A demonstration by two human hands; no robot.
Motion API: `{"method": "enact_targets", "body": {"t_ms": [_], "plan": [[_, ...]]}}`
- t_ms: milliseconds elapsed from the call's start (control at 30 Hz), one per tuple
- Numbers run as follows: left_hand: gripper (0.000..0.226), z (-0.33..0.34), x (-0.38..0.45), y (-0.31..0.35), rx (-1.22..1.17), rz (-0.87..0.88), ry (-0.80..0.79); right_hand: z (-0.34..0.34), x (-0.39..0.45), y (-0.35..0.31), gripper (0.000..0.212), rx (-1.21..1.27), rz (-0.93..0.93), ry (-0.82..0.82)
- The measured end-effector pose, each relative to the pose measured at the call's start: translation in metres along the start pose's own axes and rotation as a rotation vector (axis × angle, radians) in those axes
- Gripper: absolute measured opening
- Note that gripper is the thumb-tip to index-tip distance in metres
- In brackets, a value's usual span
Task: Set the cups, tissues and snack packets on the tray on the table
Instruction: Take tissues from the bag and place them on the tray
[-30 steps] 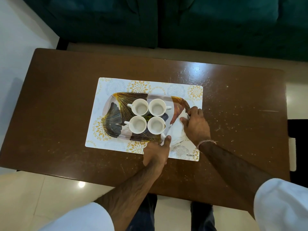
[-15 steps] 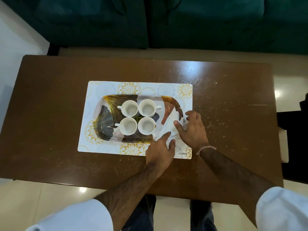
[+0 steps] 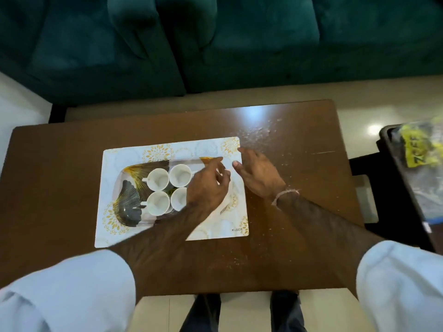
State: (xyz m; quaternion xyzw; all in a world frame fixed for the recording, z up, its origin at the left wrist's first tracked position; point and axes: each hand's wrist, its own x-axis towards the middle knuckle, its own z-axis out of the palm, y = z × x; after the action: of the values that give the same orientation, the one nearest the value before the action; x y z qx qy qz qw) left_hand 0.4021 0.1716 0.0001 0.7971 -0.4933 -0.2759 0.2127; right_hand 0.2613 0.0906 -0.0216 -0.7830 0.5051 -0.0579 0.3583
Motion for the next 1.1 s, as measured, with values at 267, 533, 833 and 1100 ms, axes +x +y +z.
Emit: {"method": "enact_targets", "body": {"t_ms": [267,533,833,1100], "plan": [[0.055,-0.059,0.058,0.089,0.096,0.199,0.017,-0.134,0.008,-0.02,0.055,-0.033,-0.051,0.14],[0.061,-0.15,0.08,0.24,0.135,0.454,0.14,-0.3,-0.003,-0.063,0.056,-0.007,-0.088,0.347],[0.068,-0.2,0.073,0.405,0.191,0.703,0.205,-0.45,-0.065,-0.073,0.055,-0.013,-0.098,0.573],[0.07,-0.155,0.04,0.517,0.23,0.785,0.139,-0.528,-0.133,-0.004,0.054,0.003,0.001,0.663]]}}
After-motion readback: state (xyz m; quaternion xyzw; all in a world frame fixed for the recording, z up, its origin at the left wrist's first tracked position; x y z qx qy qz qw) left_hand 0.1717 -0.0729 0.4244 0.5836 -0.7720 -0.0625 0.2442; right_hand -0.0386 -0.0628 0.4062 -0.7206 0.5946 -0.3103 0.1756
